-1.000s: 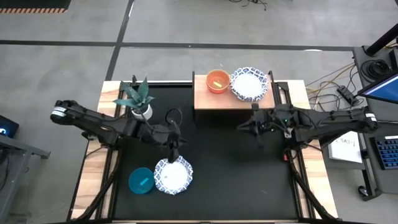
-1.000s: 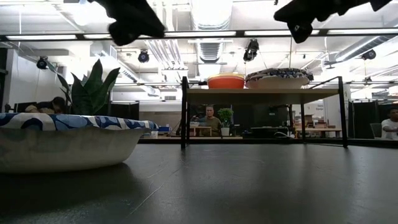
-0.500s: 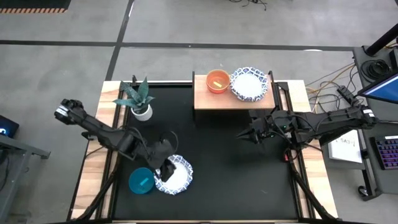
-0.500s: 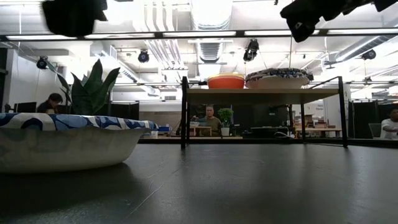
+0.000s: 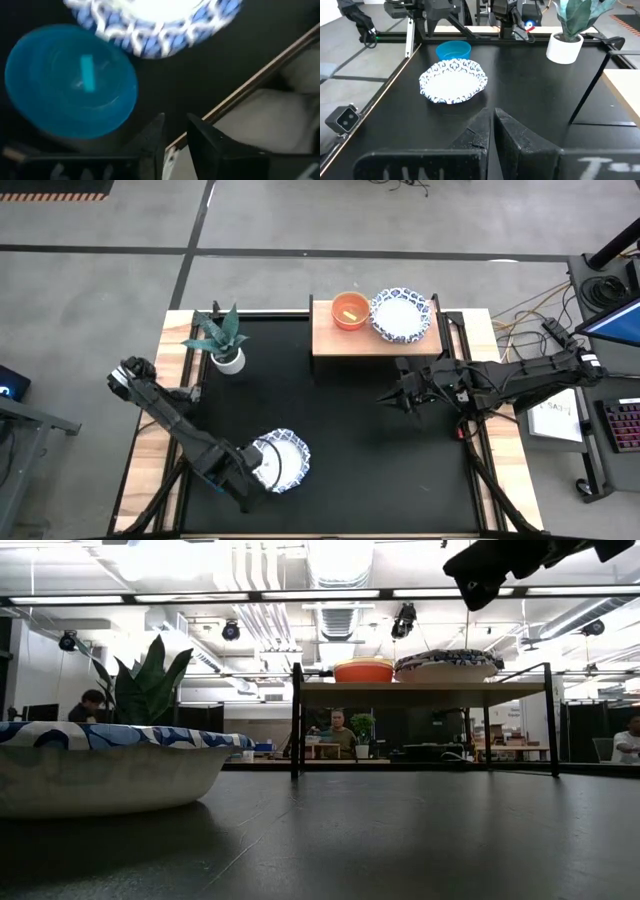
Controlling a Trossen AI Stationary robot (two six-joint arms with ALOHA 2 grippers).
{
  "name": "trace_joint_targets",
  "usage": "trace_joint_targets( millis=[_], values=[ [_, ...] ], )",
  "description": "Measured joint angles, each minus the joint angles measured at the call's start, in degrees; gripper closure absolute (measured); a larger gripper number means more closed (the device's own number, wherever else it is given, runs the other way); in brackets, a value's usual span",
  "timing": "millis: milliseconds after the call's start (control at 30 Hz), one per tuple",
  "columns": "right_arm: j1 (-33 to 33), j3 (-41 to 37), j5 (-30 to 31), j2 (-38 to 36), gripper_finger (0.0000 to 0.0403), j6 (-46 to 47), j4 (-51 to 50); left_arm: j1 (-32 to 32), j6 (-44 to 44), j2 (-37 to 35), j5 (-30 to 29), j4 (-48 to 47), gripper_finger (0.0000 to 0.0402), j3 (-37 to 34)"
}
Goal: Place and stack bowls onto a shelf
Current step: Stack the blue bowl on the yellow bowl on the stock shelf
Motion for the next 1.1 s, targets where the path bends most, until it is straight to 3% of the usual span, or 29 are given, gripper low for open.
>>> trace_joint_targets(
  millis=[433,667,900,1100],
  values=[
    [0.0,0.0,-0.1,3.8,0.0390,1.5,1.1,-2.9,-3.0,3.7,1.4,0.0,0.0235,-4.7],
    [0.0,0.0,-0.1,3.8,0.0390,2.0,1.0,-2.9,-2.9,3.8,1.1,2.6,0.0239,-9.3],
    [0.0,0.0,-0.1,3.8,0.0390,2.0,1.0,-2.9,-2.8,3.9,1.0,11.5,0.0249,-13.4],
    [0.0,0.0,-0.1,3.8,0.0390,2.0,1.0,-2.9,-2.2,5.8,0.7,11.7,0.0268,-13.7]
  ],
)
